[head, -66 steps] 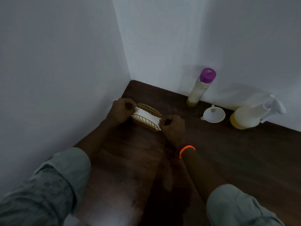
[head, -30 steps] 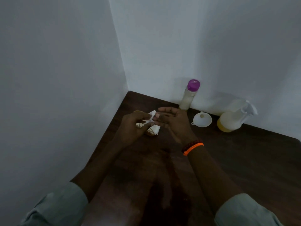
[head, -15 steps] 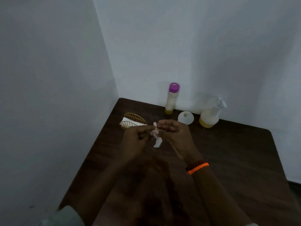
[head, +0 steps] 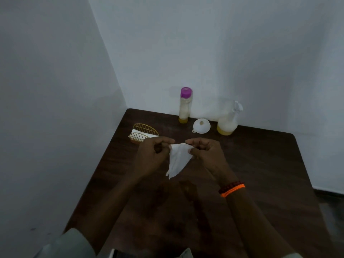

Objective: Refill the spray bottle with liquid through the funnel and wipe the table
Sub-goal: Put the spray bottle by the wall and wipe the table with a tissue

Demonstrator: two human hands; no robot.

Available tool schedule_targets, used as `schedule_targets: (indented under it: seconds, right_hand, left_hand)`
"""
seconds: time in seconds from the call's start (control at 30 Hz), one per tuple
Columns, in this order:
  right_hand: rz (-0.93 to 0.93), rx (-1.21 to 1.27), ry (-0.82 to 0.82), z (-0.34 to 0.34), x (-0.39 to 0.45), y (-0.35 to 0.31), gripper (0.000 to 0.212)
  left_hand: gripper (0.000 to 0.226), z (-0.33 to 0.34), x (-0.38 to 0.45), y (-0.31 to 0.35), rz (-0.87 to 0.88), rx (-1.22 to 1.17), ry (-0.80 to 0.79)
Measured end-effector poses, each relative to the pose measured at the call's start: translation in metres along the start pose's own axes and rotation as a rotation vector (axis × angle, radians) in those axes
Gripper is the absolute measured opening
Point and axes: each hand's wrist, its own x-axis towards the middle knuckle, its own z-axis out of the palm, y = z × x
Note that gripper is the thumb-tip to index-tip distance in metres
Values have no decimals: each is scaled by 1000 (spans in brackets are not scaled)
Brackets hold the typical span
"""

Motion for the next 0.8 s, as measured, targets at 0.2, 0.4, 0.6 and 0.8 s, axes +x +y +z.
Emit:
schedule_targets:
  seconds: [0.2, 0.4, 0.6, 0.8]
  right_hand:
    - [19, 59, -15, -11, -4, -3, 28]
    - [26, 145, -71, -20, -3, -2, 25]
    - [169, 204, -407, -19, -13, 19, 54]
    - [224, 144, -207, -11, -33, 28, 61]
  left_hand:
    - [28, 1, 3, 4, 21, -29, -82]
    - [32, 2, 5, 19, 51, -88, -137]
    - [39, 2, 5, 31, 24, -173, -78]
    - [37, 5, -2, 21, -212, -261, -30]
